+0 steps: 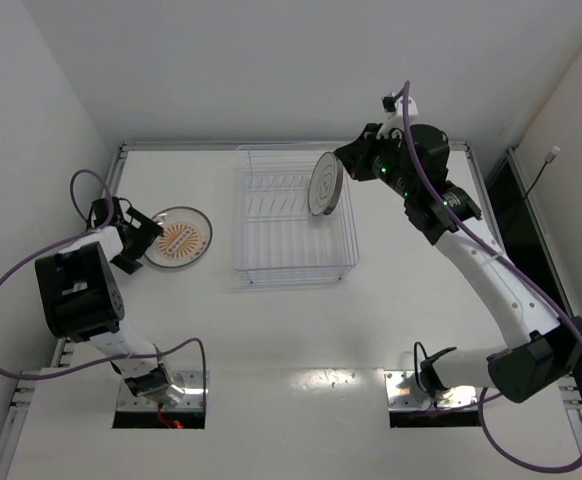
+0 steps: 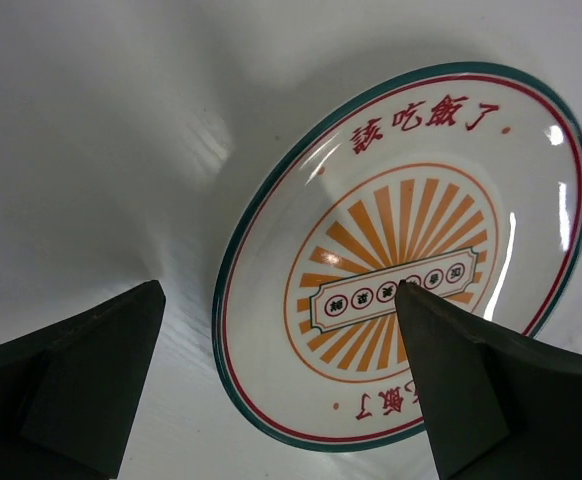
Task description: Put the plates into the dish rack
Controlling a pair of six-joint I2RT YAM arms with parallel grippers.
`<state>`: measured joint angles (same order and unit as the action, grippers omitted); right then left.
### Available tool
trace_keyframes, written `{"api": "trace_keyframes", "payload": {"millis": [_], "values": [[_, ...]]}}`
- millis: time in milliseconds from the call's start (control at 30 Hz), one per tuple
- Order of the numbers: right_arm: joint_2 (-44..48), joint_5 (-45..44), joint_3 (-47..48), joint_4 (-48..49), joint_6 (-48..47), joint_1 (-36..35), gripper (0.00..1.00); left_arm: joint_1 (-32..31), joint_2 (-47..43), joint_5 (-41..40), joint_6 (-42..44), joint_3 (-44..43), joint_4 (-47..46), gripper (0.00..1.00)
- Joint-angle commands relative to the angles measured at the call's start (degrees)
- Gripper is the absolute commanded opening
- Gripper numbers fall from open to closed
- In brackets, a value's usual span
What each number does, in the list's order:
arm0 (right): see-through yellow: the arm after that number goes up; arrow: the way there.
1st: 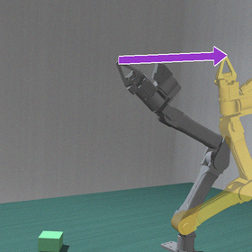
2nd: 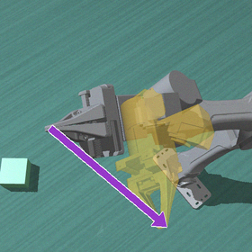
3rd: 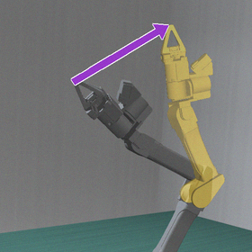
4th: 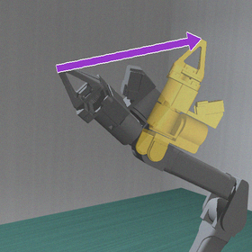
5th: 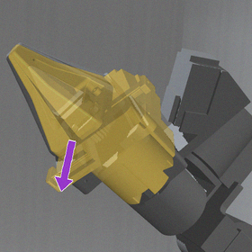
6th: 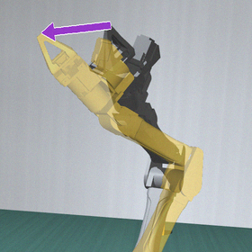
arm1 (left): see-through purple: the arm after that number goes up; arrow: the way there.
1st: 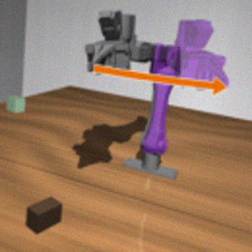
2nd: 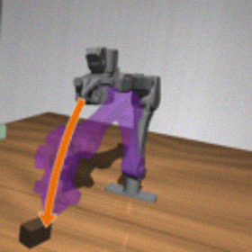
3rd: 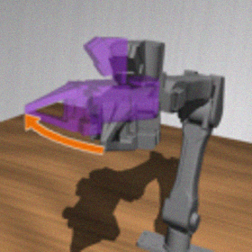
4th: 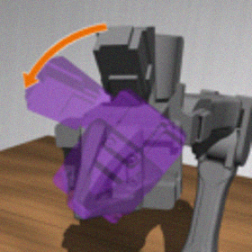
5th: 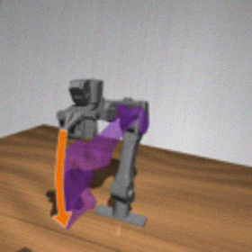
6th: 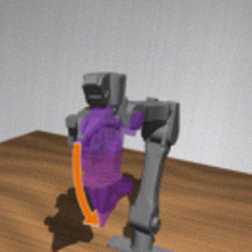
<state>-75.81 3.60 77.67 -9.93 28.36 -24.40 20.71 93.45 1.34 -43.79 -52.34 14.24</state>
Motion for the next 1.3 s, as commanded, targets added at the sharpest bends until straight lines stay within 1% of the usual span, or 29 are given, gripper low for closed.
{"api": "trace_keyframes", "payload": {"millis": [0, 200, 300, 400, 433, 500, 533, 567, 633, 667, 800, 900, 1033, 1067, 1133, 1167, 1200, 1233, 1267], "values": [[1.71, 4.67, -0.23, 4.39, 0.64, 0.94, 0.00, 0.03, 2.43, 3.40, -0.24, -1.72, -1.85, 1.00], [2.95, 2.91, -1.29, 3.87, 2.05, 3.22, 0.00, 0.03, 6.92, 3.92, -0.24, -3.56, 1.05, 0.99], [2.95, 5.63, -1.29, 3.87, 2.05, 3.75, 0.00, 0.03, 8.15, 5.24, 0.28, -4.08, 0.97, 0.97], [2.95, 6.78, -1.29, 3.87, 2.58, 4.36, 0.00, 0.03, 9.64, 8.40, 1.42, -4.09, -0.17, 0.78], [2.95, 6.78, -1.29, 3.87, 2.58, 4.97, 0.00, 0.03, 10.69, 9.54, 1.43, -4.09, -0.79, 0.62], [2.95, 6.78, -1.29, 3.87, 3.89, 5.50, 0.00, 0.56, 11.23, 12.79, 2.04, -4.09, -1.58, 0.50], [2.95, 6.78, -1.81, 3.87, 3.90, 5.51, 0.00, 1.17, 11.92, 14.63, 2.04, -4.09, -1.58, 0.37], [2.95, 6.25, -1.82, 3.87, 4.42, 6.03, 0.00, 1.18, 11.93, 15.26, 2.04, -4.09, -2.19, 0.29], [2.95, 6.25, -1.82, 3.34, 4.42, 6.73, 0.00, 1.18, 12.63, 15.27, 2.04, -4.09, -1.68, 0.06], [2.95, 6.25, -1.82, 3.34, 4.95, 6.74, 0.00, 1.18, 12.63, 15.27, 2.56, -4.09, -1.67, 0.01], [2.95, 7.30, -2.35, 3.34, 6.00, 7.26, 0.00, 1.18, 13.16, 15.27, 3.09, -4.62, -1.14, 0.00], [2.42, 8.09, -2.35, 3.34, 6.53, 7.79, 0.00, 1.18, 11.41, 15.27, 3.10, -4.62, -1.14, 0.00], [1.02, 10.73, -1.82, 3.34, 6.53, 7.79, 0.00, 1.18, 3.52, 15.79, 3.62, -2.60, -4.65, 0.00], [0.23, 11.51, -1.82, 3.34, 6.53, 7.79, 0.00, 1.18, -1.12, 16.49, 3.62, -0.68, -7.79, 0.00], [-0.82, 14.59, -1.82, 4.56, 6.53, 7.79, 0.00, 1.18, -5.97, 18.51, 3.62, 1.18, -10.88, 0.00], [-1.53, 17.56, -1.82, 4.57, 6.53, 7.79, 0.00, 1.70, -8.17, 19.22, 3.62, 2.40, -13.25, 0.00], [-3.01, 19.33, -1.82, 5.53, 7.14, 7.79, 0.00, 1.70, -12.02, 20.09, 3.62, 2.94, -14.58, 0.00], [-3.81, 23.00, -1.82, 6.93, 7.67, 8.31, 0.02, 2.31, -13.80, 23.84, 3.10, 4.94, -18.77, 0.00], [-4.69, 24.95, -1.82, 7.64, 7.68, 8.32, 0.06, 2.32, -15.47, 25.45, 3.10, 6.18, -18.81, 0.00]]}}
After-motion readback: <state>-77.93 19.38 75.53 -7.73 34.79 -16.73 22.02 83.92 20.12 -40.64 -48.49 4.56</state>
